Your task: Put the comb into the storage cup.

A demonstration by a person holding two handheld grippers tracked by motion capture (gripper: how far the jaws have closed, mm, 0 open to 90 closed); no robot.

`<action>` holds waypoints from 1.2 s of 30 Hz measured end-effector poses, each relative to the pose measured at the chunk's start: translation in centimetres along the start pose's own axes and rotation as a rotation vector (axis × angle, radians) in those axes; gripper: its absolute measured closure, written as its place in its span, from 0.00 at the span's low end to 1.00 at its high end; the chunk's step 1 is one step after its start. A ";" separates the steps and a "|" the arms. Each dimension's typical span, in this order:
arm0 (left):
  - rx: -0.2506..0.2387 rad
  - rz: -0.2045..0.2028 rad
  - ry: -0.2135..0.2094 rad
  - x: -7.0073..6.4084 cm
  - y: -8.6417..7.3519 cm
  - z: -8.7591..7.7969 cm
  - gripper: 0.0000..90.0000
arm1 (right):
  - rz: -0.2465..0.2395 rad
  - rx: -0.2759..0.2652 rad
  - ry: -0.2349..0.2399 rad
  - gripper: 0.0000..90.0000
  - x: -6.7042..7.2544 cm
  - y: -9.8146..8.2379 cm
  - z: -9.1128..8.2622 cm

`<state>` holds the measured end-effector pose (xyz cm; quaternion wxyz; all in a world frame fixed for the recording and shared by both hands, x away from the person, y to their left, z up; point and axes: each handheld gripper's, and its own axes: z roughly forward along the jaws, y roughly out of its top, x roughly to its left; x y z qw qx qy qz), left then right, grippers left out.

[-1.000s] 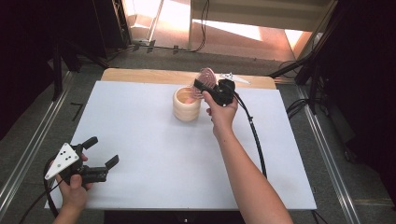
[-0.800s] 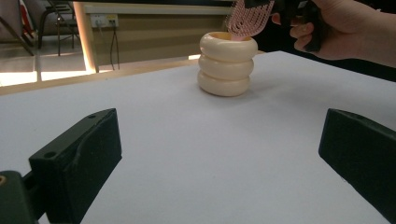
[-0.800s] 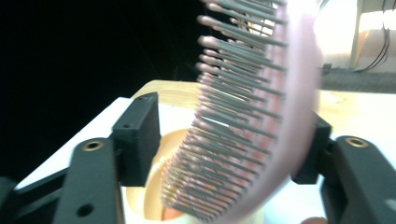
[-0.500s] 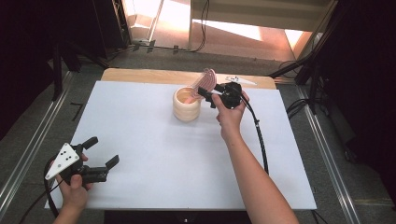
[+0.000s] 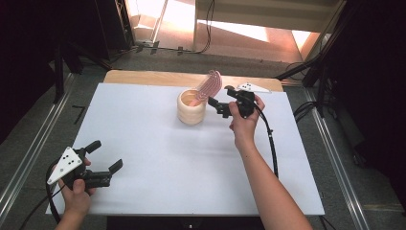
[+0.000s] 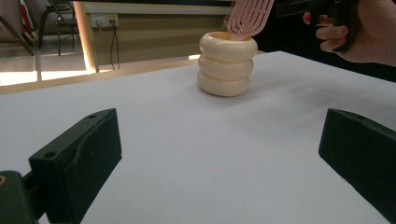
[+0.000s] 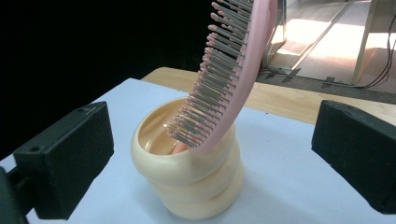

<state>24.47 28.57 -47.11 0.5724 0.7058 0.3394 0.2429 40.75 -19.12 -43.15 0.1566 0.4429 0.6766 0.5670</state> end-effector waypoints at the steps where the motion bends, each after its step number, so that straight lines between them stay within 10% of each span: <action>1: 0.000 0.000 0.000 0.0 0.0 0.0 0.00 | -0.001 0.002 -0.002 0.00 0.0 -0.1 -0.2; 36: -0.005 0.000 0.000 0.0 0.0 -0.1 0.00 | -0.091 -0.017 -0.001 0.00 0.1 -3.7 -6.1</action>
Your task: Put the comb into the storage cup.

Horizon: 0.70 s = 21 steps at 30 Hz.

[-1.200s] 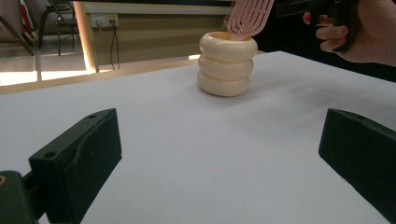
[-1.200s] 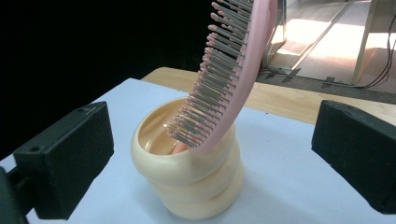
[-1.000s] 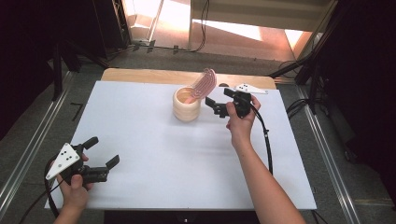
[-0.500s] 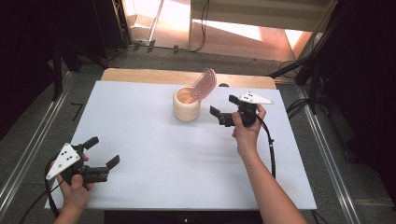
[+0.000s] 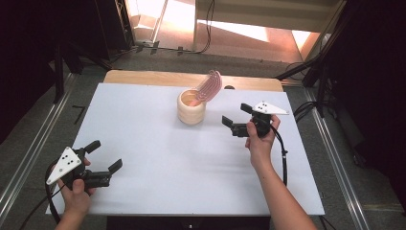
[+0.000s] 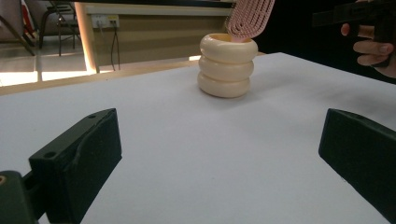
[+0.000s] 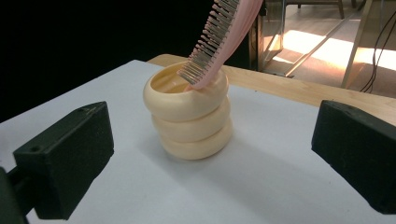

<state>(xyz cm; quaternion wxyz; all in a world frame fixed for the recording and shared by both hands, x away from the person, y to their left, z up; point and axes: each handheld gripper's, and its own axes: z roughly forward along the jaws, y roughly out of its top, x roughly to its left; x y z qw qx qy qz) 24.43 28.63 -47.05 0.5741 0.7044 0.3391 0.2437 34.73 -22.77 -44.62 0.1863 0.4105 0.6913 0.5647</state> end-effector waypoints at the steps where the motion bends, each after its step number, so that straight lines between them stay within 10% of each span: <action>1: 0.000 0.001 0.000 0.0 0.0 0.0 0.00 | -0.002 0.000 0.000 0.00 0.0 -0.1 -0.2; 21: -0.002 0.000 0.002 -0.2 0.1 -0.1 0.00 | -0.014 -0.007 0.000 0.00 -0.2 -3.0 -4.1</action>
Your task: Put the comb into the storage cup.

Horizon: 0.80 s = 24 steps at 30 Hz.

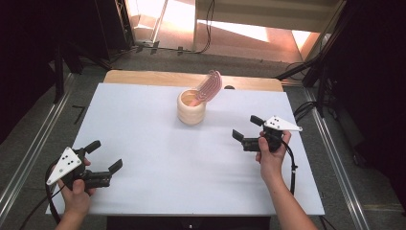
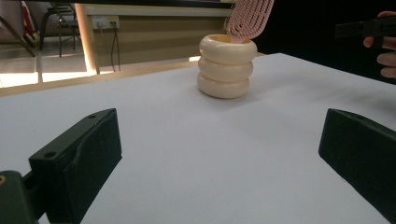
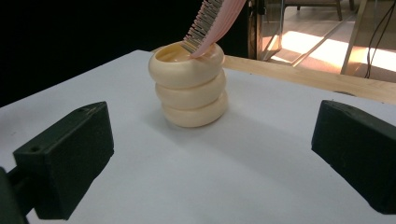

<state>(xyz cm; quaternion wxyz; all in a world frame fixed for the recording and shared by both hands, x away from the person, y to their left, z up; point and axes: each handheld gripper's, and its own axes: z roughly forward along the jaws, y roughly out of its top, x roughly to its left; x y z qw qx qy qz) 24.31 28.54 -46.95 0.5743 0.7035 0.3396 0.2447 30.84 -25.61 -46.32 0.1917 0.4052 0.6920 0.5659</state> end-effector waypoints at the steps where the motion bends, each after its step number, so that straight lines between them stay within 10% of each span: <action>1: 0.000 -0.001 0.000 0.0 0.0 0.0 0.00 | 0.003 -0.002 -0.001 0.00 -0.1 -0.1 -0.3; 24: 0.003 -0.001 0.006 0.0 0.0 0.0 0.00 | -0.010 -0.013 -0.043 0.00 -0.9 -3.1 -5.6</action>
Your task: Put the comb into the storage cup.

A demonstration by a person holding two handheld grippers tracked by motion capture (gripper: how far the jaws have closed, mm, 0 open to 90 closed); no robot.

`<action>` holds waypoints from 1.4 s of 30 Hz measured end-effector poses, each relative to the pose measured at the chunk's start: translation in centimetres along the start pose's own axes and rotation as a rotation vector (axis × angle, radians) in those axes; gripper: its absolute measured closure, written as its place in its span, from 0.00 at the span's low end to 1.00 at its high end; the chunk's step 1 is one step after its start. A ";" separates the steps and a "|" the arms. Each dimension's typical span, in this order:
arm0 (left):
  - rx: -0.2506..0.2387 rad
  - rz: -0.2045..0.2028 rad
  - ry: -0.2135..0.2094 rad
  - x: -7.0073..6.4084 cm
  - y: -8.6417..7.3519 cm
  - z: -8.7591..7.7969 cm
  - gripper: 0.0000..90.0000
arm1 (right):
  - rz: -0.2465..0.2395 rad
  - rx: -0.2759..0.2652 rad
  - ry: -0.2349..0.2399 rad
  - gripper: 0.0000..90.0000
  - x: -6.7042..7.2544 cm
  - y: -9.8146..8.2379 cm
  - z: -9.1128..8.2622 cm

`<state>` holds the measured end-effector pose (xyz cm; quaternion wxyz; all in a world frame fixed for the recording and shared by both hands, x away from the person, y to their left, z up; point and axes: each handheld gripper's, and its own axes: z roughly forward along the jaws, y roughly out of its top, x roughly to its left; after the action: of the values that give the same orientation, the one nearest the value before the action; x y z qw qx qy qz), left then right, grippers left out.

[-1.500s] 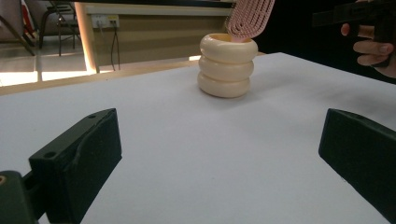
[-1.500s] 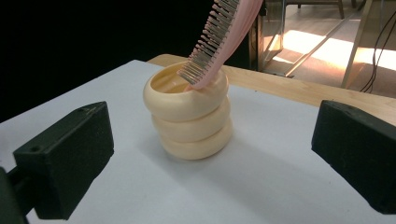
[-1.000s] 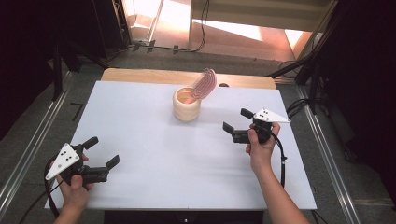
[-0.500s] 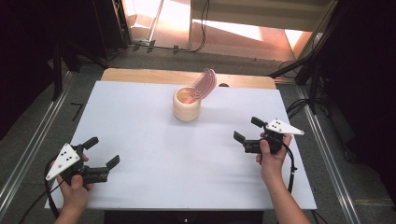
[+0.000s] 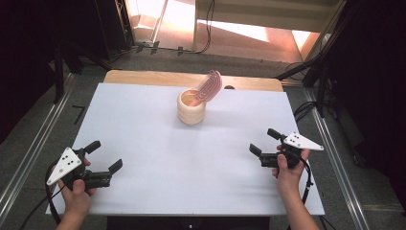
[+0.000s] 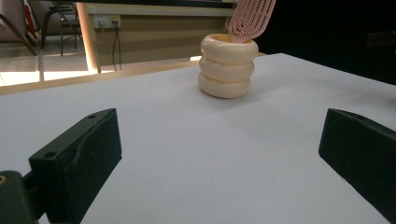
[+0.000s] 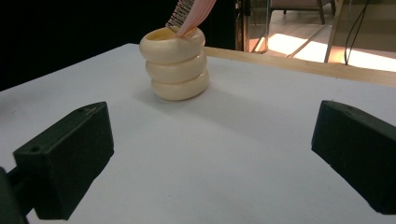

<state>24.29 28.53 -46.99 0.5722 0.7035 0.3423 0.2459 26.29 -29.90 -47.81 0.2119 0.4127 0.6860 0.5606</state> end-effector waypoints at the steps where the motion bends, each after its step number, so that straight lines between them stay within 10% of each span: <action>1: 0.000 0.000 0.000 0.0 0.0 0.0 0.00 | -0.004 0.005 -0.003 0.00 0.0 -0.1 -0.1; 42: 0.021 0.000 0.057 0.4 -0.3 -0.7 0.00 | 0.012 -0.008 -0.107 0.00 -3.5 -5.7 -9.3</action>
<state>23.95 29.28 -47.16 0.5549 0.7022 0.3610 0.2620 19.39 -38.44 -51.21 0.2462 0.4453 0.6691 0.5417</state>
